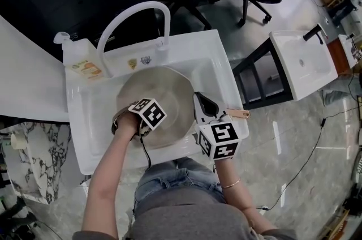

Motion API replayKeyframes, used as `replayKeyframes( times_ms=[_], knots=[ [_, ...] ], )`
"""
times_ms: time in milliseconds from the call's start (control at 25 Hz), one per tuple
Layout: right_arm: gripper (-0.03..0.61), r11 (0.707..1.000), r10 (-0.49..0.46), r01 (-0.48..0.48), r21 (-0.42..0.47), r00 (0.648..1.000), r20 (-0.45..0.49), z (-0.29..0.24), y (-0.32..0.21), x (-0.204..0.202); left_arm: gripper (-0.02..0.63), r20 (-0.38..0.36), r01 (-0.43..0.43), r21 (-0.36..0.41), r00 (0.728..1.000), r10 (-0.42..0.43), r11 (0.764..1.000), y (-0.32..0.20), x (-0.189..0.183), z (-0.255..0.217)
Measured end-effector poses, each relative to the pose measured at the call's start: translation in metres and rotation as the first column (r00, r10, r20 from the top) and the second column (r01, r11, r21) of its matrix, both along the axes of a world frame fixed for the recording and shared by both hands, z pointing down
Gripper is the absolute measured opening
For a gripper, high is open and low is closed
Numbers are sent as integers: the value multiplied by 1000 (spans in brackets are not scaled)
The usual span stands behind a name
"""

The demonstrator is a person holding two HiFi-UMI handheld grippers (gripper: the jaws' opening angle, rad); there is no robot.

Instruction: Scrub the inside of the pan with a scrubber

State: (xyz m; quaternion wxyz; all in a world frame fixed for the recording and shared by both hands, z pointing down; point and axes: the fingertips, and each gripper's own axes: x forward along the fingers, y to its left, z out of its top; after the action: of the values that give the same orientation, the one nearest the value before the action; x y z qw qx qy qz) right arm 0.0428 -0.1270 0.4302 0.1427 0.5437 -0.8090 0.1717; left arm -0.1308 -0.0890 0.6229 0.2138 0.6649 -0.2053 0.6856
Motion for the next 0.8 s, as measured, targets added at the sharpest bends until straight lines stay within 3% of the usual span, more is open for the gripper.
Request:
replayKeyframes(
  times_ms=[280,440,560,800],
  knots=[
    [11,1000,2,-2,3,1000,-7,-3,-4,-2,66,133,-62,104,990,48,993,-27,-23,-2],
    [11,1000,11,-11,1,1000,-11,-2,-4,1,66,215,-109,220,975,61,969,-51,-36,-8],
    [11,1000,17,-17,0,1000,-15,-2,-2,1,66,259,-152,324,964,67,934,-68,-41,-18],
    [11,1000,31,-31,6,999,-25,-4,4,2,71,323,-256,505,942,95,824,-92,-40,-37]
  ],
)
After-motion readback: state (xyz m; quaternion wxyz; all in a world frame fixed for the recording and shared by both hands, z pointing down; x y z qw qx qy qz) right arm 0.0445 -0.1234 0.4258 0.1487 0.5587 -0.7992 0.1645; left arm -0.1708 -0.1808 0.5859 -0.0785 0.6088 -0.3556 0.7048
